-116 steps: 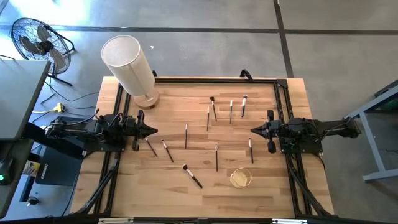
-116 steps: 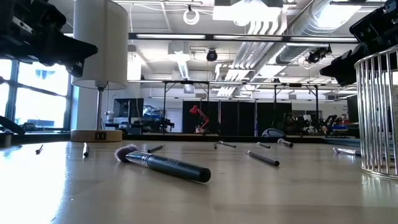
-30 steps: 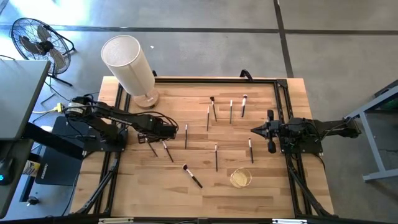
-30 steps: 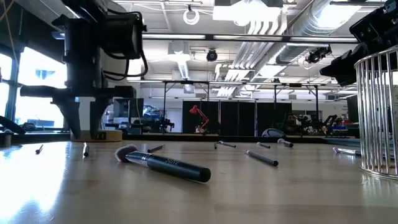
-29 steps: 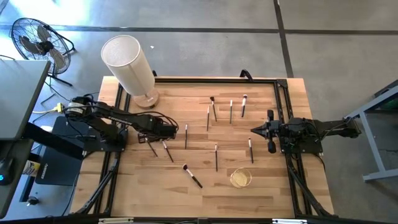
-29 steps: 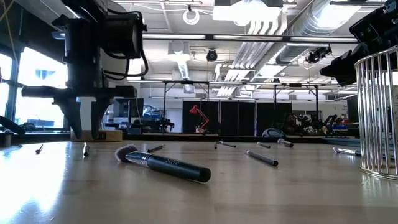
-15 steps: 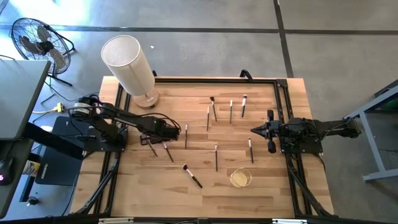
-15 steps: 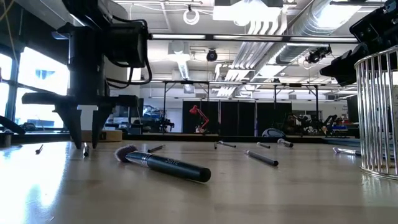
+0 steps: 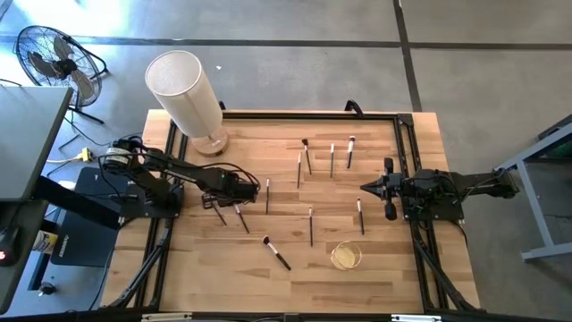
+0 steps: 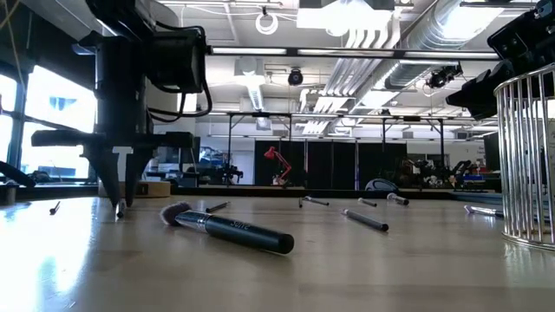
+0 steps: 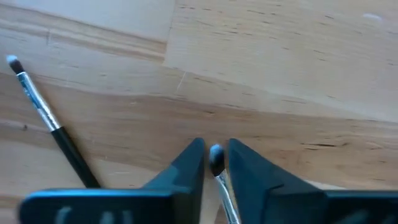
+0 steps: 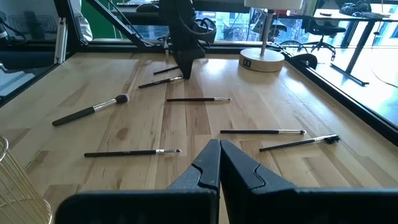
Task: Pick & Place Makeup Brushes
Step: Put the eyeshadow brush into the makeup holder
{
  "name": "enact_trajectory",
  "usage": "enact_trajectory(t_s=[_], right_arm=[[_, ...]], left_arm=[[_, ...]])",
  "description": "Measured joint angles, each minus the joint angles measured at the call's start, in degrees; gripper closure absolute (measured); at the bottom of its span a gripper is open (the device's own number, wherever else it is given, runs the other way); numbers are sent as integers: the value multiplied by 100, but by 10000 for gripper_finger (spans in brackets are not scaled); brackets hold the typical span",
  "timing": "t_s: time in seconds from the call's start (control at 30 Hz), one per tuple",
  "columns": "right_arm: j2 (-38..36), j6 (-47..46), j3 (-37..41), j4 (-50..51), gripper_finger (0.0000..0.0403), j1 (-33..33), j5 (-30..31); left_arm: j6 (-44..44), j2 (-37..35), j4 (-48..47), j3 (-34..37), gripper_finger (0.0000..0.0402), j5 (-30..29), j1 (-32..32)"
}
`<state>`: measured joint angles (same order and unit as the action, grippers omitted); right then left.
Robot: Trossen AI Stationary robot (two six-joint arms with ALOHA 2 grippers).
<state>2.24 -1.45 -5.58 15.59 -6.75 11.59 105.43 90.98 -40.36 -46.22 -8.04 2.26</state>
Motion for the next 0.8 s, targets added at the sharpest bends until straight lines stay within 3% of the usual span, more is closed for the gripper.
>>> enact_trajectory(t_s=[0.1, 0.27, 0.53, 0.63, 0.8], right_arm=[[0, 0, 1, 1, 402, 0, 1], [0, 0, 0, 2, 402, -2, 1], [0, 0, 0, 1, 402, -2, -1], [0, 0, 1, 1, 402, -1, -1], [0, 0, 0, 2, 402, 0, 0]], left_arm=[[-175, 4, 68, 0, 394, -54, 0], [-596, 4, 78, 0, 397, -167, 4], [-2481, 57, 295, -212, 400, -859, -12], [-3355, 33, 432, -488, 400, -1041, -20], [-4077, 35, 492, -1159, 401, -1541, 0]])
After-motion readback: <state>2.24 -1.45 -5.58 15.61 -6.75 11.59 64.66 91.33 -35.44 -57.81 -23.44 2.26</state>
